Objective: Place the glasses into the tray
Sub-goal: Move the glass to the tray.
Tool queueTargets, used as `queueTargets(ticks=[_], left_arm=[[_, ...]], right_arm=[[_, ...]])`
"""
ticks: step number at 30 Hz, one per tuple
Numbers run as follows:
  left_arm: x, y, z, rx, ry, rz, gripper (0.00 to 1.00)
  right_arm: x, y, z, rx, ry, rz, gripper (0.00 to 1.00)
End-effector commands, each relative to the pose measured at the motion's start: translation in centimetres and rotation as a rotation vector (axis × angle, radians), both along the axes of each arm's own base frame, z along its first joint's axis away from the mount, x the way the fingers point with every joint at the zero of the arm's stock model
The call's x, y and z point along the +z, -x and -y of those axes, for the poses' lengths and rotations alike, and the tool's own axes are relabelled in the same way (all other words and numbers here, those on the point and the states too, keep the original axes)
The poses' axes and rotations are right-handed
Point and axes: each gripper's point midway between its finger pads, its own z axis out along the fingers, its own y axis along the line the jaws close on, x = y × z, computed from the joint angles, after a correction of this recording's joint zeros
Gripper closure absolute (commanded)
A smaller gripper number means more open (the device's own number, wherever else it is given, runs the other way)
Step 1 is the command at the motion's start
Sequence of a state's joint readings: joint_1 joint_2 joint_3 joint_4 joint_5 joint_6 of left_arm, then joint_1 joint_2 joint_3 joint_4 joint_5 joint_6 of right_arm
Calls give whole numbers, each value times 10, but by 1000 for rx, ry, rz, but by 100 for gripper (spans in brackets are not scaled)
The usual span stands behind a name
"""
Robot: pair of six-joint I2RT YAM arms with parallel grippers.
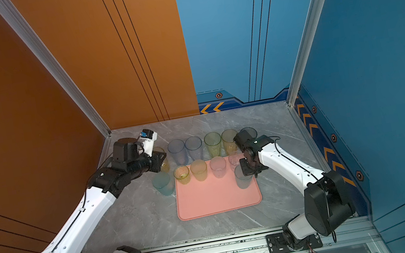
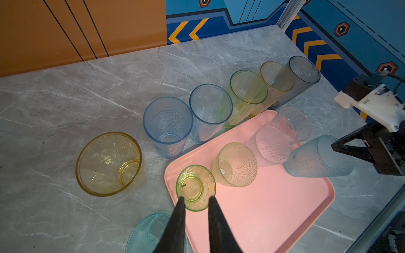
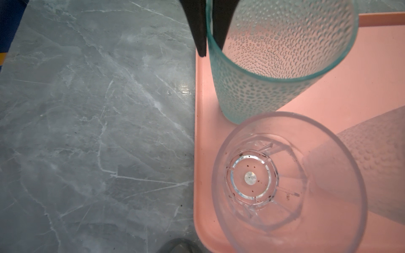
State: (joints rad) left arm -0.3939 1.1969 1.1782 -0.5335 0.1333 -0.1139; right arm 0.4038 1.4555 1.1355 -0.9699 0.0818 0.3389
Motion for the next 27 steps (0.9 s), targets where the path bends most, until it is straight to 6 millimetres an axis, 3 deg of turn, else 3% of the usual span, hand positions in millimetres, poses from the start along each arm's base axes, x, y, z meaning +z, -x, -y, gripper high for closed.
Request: queueTargets(ticks=[1,27], left_arm=[[-5,-1,-1,-10,2,-6,79],[-8,-3,-1,-10,5,-19,79]], right_arm=[[3,-13,2,-31,5,30,95],[0,-31,12,-65,-8,47,95]])
